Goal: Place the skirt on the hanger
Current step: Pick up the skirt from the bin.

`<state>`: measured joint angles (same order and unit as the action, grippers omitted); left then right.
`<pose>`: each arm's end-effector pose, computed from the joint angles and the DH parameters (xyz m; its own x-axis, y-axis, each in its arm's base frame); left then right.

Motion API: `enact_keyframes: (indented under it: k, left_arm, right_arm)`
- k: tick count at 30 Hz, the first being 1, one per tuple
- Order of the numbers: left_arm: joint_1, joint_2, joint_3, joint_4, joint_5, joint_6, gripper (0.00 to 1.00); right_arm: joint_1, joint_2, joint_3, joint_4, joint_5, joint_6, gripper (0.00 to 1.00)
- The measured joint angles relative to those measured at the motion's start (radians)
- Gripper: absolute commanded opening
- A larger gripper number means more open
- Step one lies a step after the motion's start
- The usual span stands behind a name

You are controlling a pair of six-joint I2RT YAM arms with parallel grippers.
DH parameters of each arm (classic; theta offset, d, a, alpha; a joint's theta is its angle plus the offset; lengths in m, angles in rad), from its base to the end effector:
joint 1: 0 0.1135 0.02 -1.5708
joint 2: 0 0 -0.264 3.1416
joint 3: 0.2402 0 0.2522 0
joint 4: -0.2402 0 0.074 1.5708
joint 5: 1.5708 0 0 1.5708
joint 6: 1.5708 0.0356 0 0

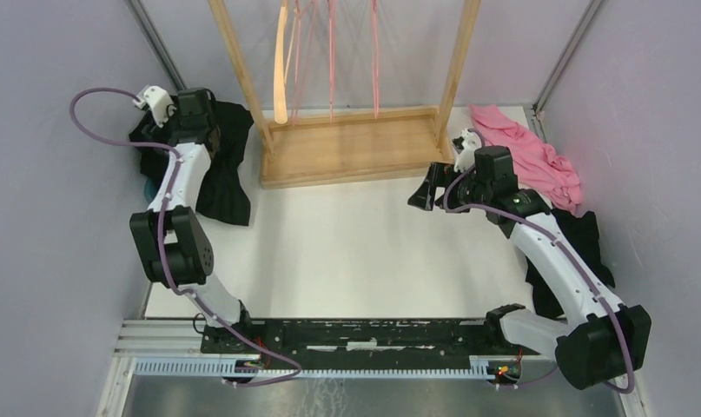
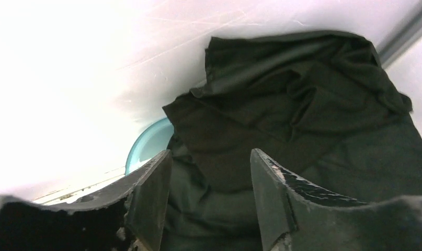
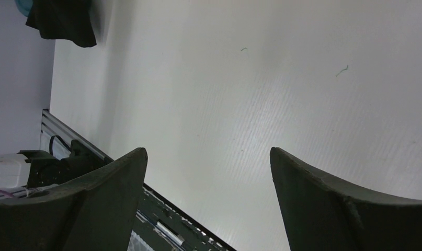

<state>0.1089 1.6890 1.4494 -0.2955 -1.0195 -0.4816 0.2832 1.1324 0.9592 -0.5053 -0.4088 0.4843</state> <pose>0.3775 0.0718 0.3286 -0.0855 -0.2534 -0.9636 -0.9308 0.3652 -0.0135 0.2290 0.0814 0.3025 -0.7910 0.2147 -0.5728 -0.2093 0.7849 0.5833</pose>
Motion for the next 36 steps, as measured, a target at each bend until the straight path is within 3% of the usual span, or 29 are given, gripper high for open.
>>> enact_keyframes:
  k: [13,28,29,31,34,36]
  left_arm:
    - [0.095,0.265,0.107,-0.101,0.078,-0.063,0.74]
    - [0.148,0.351,0.193,-0.043,0.079,-0.068,0.71]
    - [0.153,0.35,0.193,-0.03,0.079,-0.068,0.7]
    - [0.161,0.351,0.192,-0.004,0.078,-0.068,0.55]
    - [0.168,0.351,0.19,0.023,0.078,-0.068,0.2]
    - [0.172,0.35,0.185,0.041,0.078,-0.068,0.13]
  right_arm:
    - [0.057,0.004,0.135,-0.126,0.025,-0.056,0.94]
    - [0.082,0.111,0.138,-0.1,0.019,-0.071,0.94]
    - [0.084,0.115,0.138,-0.095,0.019,-0.071,0.94]
    - [0.089,0.121,0.138,-0.089,0.018,-0.071,0.94]
    - [0.093,0.127,0.138,-0.081,0.017,-0.071,0.94]
    - [0.097,0.131,0.138,-0.074,0.017,-0.071,0.94]
